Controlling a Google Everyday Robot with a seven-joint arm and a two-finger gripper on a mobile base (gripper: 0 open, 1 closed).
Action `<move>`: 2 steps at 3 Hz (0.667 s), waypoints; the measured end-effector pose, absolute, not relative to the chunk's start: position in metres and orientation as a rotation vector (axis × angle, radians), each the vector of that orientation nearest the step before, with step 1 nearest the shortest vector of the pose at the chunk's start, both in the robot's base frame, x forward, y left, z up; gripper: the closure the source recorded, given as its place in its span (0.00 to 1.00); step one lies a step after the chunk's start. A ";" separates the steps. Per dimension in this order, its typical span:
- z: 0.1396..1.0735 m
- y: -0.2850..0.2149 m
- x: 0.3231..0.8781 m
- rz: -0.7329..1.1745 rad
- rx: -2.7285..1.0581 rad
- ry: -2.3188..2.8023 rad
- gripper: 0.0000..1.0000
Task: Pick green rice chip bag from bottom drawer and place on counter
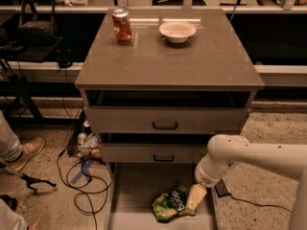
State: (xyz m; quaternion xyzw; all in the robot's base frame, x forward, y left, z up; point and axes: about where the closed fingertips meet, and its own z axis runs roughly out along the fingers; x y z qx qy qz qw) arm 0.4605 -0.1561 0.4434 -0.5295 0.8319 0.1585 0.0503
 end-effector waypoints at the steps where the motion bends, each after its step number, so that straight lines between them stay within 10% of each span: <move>1: 0.380 -0.128 0.464 0.519 -1.653 2.498 0.00; 2: 0.310 -0.104 0.487 0.503 -1.625 2.440 0.00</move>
Offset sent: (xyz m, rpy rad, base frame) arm 0.0522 0.0852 -0.2421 0.1098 -0.1096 0.0111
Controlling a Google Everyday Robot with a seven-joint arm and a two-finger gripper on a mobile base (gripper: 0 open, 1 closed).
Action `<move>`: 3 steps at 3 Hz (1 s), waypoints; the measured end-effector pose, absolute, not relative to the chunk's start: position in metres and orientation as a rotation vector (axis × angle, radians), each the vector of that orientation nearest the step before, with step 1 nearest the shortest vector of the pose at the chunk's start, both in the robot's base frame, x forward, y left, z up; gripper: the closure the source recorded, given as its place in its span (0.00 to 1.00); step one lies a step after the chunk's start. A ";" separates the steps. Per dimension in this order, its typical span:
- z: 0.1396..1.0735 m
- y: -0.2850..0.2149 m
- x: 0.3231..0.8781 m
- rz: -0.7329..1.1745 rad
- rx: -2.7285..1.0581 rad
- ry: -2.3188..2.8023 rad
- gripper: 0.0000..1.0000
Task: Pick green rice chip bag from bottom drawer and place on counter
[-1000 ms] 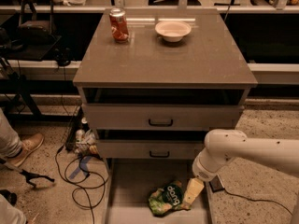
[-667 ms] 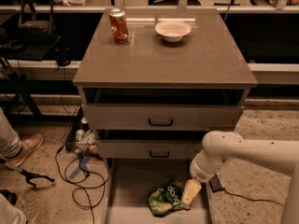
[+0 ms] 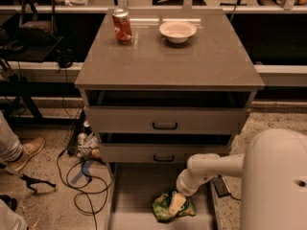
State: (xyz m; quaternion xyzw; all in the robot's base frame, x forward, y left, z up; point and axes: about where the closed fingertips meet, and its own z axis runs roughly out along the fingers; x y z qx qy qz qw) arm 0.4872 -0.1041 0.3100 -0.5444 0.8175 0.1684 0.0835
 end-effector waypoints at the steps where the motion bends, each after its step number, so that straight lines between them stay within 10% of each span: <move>1: 0.243 -0.084 0.499 0.519 -1.601 2.397 0.00; 3: 0.141 -0.063 0.506 0.556 -1.587 2.344 0.10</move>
Offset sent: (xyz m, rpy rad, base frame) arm 0.0216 0.0535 -0.2011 0.1132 -0.0638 0.0142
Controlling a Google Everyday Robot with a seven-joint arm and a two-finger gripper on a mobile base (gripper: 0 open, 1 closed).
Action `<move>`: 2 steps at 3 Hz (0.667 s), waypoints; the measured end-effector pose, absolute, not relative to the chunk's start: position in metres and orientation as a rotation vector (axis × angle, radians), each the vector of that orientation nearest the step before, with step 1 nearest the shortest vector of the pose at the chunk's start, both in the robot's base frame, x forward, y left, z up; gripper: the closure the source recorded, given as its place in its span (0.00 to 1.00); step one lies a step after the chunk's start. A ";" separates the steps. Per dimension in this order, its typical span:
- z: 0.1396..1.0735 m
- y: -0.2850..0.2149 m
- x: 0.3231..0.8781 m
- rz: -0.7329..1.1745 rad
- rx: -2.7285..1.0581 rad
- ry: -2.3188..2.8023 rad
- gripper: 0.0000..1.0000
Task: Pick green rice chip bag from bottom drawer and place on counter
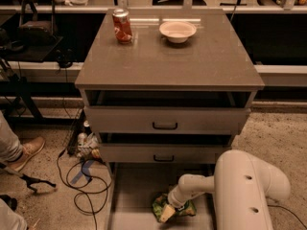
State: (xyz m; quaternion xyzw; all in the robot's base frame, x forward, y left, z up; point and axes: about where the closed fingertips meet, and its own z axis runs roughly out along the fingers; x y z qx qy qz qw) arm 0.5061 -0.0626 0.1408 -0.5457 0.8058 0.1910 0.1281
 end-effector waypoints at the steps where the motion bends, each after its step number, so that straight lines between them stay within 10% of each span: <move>1: 0.110 -0.069 0.513 0.551 -1.572 2.345 0.35; 2: 0.114 -0.069 0.513 0.551 -1.571 2.345 0.65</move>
Offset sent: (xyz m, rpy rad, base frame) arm 0.0219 -0.0344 -0.0417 -0.0181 -0.0597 -0.0251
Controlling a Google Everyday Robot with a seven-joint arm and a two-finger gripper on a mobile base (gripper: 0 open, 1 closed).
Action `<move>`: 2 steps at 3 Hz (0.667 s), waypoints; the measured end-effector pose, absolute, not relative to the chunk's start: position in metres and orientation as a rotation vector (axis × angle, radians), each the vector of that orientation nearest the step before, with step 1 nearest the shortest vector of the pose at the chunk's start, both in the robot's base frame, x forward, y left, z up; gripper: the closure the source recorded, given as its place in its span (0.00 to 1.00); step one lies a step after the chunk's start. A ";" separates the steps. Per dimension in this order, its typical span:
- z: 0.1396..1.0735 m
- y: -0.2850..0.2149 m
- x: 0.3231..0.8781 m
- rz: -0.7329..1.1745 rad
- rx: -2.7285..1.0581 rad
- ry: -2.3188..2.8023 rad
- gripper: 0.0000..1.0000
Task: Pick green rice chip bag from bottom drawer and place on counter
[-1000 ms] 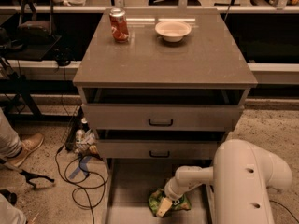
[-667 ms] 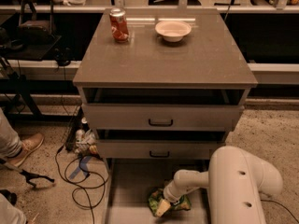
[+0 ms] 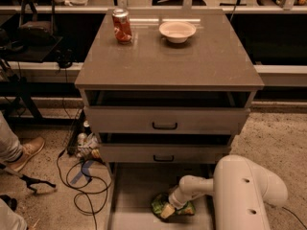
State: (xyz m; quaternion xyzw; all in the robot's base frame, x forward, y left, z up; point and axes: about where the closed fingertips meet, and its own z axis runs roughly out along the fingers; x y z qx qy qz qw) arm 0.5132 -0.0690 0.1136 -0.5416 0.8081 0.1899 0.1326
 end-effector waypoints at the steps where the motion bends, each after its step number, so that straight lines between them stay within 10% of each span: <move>1: 0.117 -0.069 0.513 0.551 -1.571 2.345 0.88; 2: 0.118 -0.069 0.513 0.551 -1.571 2.345 1.00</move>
Offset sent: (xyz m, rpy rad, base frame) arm -0.0102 -0.1269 0.2533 0.0399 -0.2950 -0.0015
